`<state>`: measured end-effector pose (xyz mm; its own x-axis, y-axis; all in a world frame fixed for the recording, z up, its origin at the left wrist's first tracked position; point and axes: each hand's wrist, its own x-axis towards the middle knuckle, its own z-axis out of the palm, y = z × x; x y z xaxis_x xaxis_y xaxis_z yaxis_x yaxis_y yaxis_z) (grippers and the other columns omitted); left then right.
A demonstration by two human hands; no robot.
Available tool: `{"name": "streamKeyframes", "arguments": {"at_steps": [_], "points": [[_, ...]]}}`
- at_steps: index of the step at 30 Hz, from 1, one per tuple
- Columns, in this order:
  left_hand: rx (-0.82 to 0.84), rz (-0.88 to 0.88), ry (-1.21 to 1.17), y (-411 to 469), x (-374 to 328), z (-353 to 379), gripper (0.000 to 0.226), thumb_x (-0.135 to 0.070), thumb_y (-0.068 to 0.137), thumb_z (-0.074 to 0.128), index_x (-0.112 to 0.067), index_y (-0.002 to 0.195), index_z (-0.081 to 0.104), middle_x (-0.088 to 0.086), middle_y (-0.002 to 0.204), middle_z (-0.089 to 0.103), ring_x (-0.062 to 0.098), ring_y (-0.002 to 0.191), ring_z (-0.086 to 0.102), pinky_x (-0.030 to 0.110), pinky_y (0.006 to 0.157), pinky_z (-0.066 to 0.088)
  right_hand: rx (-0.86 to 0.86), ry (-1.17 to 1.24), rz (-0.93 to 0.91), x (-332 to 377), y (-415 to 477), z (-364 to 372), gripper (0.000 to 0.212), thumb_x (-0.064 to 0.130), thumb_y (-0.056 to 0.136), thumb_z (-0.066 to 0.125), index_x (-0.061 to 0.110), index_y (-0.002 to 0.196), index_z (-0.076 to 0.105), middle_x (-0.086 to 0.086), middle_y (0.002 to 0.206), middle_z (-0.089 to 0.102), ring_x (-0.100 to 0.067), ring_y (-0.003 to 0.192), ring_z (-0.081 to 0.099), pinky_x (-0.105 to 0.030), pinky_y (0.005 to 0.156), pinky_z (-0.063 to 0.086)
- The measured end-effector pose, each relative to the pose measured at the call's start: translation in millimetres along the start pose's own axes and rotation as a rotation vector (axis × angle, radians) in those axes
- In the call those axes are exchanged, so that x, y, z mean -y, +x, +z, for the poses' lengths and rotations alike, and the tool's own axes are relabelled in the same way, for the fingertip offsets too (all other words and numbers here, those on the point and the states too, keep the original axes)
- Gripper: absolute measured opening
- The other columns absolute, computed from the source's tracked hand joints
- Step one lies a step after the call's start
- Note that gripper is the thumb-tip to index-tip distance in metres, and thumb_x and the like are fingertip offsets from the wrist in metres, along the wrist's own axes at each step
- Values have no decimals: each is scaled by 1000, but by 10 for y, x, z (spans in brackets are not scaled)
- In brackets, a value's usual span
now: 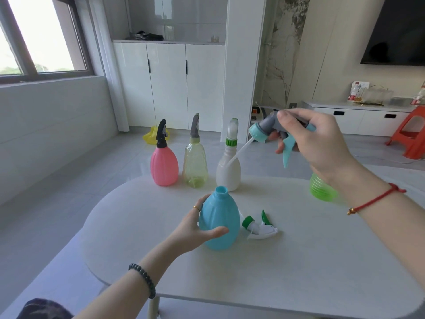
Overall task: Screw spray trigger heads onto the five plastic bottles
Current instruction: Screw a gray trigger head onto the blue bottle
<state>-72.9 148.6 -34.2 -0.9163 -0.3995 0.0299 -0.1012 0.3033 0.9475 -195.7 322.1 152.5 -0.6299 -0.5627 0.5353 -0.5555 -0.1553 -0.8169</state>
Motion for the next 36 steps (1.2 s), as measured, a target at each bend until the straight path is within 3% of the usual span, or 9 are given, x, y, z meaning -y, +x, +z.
{"name": "streamKeyframes", "arguments": {"at_steps": [8, 13, 15, 17, 20, 23, 26, 31, 36], "points": [[-5, 19, -6, -2, 11, 3, 79, -35, 66, 77, -48, 128, 29, -17, 118, 54, -2, 107, 54, 15, 79, 52, 76, -99, 26, -9, -10, 131, 17, 19, 89, 54, 12, 82, 68, -10, 64, 62, -15, 41, 50, -22, 45, 48], [-7, 26, -12, 1, 15, 7, 84, -38, 63, 77, -42, 132, 28, -13, 119, 55, 1, 108, 54, 17, 81, 52, 265, -207, 151, -303, -81, 371, 16, 20, 85, 60, 7, 96, 63, -7, 71, 66, -19, 57, 60, -28, 59, 54], [-12, 27, -20, 1, 21, 15, 84, -39, 62, 76, -43, 132, 29, -13, 117, 56, 1, 107, 55, 19, 82, 52, 366, -361, 141, -429, -97, 467, 17, 22, 82, 64, 14, 96, 61, 1, 75, 67, -10, 66, 63, -18, 66, 51], [-18, 21, -30, -1, 28, 22, 82, -37, 64, 76, -45, 131, 29, -14, 116, 56, 1, 107, 55, 21, 82, 52, 445, -517, 93, -473, -81, 533, 15, 22, 81, 64, 18, 95, 63, 10, 74, 61, -3, 68, 55, -5, 59, 40], [-20, 22, -36, 0, 38, 28, 80, -39, 63, 76, -47, 129, 30, -16, 115, 56, 1, 108, 55, 23, 85, 52, 531, -668, 27, -443, 31, 556, 15, 20, 81, 63, 20, 96, 65, 5, 82, 60, -11, 77, 52, -18, 63, 37], [-17, 17, -23, 9, 46, 27, 85, -47, 58, 75, -47, 130, 29, -15, 117, 55, 5, 110, 55, 28, 91, 51, 638, -779, -12, -386, 167, 559, 16, 17, 80, 65, 21, 95, 67, 4, 83, 61, -10, 77, 51, -15, 62, 36], [-15, 13, -22, 17, 53, 24, 87, -49, 57, 75, -46, 130, 28, -13, 120, 54, 7, 112, 54, 32, 93, 51, 699, -835, -34, -342, 264, 579, 19, 13, 77, 67, 21, 94, 70, 0, 89, 68, -14, 85, 57, -23, 73, 44], [-14, 13, -10, 24, 41, 23, 86, -42, 63, 76, -45, 132, 26, -12, 120, 54, 7, 111, 53, 29, 92, 50, 803, -886, -71, -273, 364, 591, 23, 6, 75, 68, 18, 95, 72, 5, 86, 62, -10, 85, 53, -12, 70, 39], [-23, 19, 6, 16, 45, 31, 87, -46, 59, 75, -45, 132, 27, -11, 121, 54, 7, 112, 53, 30, 93, 50, 868, -976, -64, -225, 411, 658, 18, 13, 77, 66, 17, 94, 71, -2, 85, 68, -17, 81, 59, -28, 72, 48]]}}
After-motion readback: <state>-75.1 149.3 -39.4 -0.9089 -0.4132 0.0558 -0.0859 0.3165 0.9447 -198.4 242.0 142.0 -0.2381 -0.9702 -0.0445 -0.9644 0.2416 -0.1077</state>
